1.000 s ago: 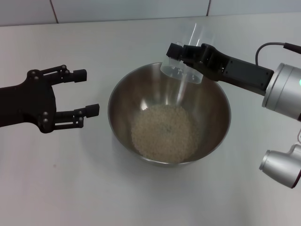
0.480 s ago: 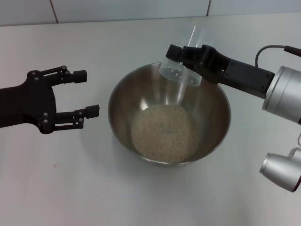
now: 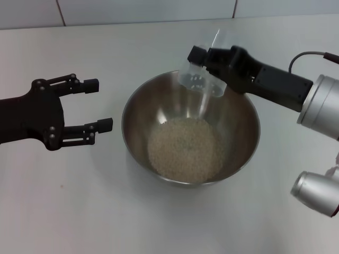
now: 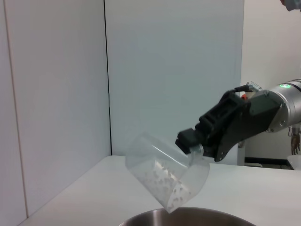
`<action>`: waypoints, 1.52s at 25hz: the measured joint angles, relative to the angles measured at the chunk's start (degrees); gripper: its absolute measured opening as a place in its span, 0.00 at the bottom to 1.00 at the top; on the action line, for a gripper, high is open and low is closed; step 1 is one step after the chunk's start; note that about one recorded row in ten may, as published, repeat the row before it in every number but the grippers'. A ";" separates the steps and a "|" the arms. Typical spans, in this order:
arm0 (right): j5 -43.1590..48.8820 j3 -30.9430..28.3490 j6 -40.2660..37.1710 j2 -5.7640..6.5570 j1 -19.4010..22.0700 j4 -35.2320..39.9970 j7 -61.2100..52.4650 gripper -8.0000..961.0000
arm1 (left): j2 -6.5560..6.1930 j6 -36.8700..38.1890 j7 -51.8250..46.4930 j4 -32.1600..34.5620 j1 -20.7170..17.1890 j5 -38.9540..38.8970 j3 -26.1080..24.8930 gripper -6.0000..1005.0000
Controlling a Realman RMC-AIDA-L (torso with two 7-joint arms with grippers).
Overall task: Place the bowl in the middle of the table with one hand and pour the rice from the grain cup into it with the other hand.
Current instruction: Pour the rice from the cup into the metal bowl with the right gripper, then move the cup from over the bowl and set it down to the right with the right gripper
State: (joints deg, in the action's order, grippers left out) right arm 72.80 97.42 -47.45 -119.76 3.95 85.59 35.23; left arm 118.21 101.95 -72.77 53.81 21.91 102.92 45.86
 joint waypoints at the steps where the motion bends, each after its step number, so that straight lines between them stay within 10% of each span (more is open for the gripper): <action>1: -1.49 0.00 0.10 0.02 -0.06 -0.48 -0.39 0.02 | 0.00 0.00 0.02 0.03 0.03 0.00 0.00 0.80; 15: -21.86 -7.73 -0.58 0.68 0.00 -5.26 -38.40 0.02 | -0.10 -0.01 0.29 1.27 0.07 -0.54 0.25 0.80; 25: 0.18 -30.72 -19.32 0.86 -3.07 -11.52 -84.17 0.02 | -0.20 0.03 0.54 1.32 0.10 -0.62 0.31 0.80; 32: 11.36 -45.62 -27.87 1.01 -8.95 -20.60 -94.60 0.03 | -0.17 0.88 0.61 1.47 0.21 -0.59 0.37 0.80; 38: 16.16 -55.88 -34.88 4.58 -14.56 -35.18 -94.16 0.03 | -0.08 1.37 0.62 1.47 0.15 -0.50 0.38 0.80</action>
State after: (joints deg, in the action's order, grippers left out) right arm 88.96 41.53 -82.33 -115.18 -10.62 50.41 -58.93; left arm 118.13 103.32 -72.16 55.28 22.06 102.42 46.23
